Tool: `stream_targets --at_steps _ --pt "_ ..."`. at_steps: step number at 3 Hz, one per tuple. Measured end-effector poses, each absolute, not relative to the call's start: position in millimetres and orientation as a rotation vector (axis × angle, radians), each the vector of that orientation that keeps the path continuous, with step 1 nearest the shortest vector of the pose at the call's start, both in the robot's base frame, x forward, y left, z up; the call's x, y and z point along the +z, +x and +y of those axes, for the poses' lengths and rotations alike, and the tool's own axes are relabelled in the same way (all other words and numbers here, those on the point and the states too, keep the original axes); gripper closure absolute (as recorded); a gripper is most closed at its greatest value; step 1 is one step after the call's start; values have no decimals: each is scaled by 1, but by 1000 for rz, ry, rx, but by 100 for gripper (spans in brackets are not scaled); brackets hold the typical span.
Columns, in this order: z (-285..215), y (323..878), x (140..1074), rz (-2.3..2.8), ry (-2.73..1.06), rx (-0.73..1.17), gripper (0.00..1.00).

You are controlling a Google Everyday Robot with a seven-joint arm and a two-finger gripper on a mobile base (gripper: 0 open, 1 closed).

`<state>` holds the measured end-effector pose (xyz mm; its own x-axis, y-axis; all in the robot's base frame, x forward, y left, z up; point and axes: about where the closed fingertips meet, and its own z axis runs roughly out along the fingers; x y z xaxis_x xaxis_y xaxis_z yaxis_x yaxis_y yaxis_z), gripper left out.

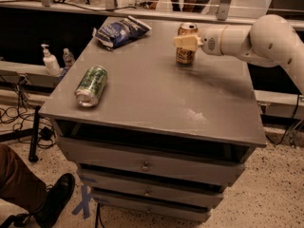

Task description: Move orange can near green can

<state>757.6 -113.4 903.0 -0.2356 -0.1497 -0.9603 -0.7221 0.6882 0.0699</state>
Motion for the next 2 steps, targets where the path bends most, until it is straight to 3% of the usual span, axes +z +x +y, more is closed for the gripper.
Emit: stream_targets --at_steps 1,2 --pt "-81 716 924 1694 -748 731 89" --pt "-33 670 941 1627 -823 845 100"
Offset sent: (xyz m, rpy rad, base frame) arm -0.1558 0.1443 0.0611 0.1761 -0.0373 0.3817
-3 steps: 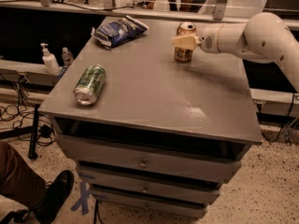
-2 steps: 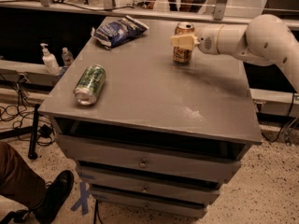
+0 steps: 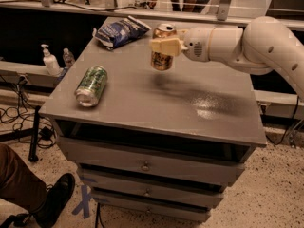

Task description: Move orange can near green can

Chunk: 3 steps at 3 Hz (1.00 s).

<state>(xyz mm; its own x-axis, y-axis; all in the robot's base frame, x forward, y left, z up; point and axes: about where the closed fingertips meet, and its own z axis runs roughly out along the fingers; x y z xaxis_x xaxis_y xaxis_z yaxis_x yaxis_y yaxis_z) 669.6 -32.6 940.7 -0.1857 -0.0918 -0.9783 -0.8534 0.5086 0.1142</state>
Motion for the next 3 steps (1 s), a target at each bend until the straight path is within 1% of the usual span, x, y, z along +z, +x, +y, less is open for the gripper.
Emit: stream_targets --at_steps 1,2,3 --pt "23 623 951 1568 -907 953 100" --pt "61 587 955 1526 -972 1012 100" --pt "86 562 944 1511 -1038 1019 100"
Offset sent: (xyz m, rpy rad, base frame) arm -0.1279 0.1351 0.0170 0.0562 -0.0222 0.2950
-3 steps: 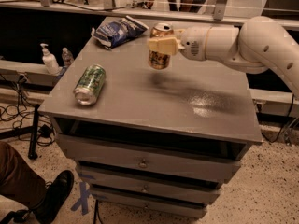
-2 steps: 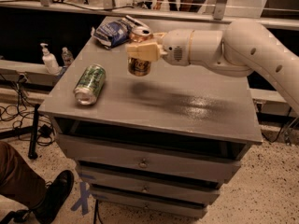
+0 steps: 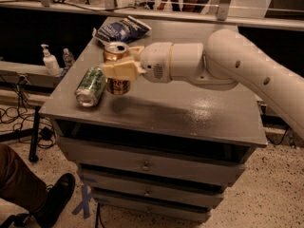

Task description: Move orange can near green can

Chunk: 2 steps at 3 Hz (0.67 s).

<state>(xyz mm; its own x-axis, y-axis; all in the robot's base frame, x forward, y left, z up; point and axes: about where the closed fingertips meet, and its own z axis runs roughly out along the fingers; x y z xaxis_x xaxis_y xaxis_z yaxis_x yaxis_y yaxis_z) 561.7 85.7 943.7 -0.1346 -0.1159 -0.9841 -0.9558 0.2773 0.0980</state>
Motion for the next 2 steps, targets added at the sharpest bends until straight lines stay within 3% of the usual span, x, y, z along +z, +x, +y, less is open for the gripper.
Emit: stream_targets --at_steps 2 --pt "111 536 916 1498 -1117 1021 100"
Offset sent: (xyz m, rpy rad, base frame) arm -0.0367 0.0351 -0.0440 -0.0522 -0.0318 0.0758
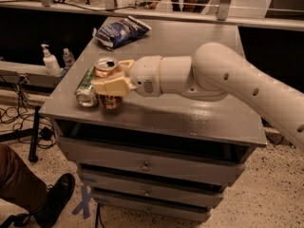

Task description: Move orange can near green can

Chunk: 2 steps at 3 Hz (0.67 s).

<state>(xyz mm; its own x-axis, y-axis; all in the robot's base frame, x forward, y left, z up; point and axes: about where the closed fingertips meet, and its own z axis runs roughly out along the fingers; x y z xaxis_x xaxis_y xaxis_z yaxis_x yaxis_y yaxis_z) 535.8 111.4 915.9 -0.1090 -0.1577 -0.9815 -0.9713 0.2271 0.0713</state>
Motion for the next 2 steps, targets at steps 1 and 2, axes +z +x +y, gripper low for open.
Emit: stream_targets --at_steps 1,2 --pt "115 532 904 1487 -1145 1019 83" --pt "118 529 896 1467 -1164 1029 64"
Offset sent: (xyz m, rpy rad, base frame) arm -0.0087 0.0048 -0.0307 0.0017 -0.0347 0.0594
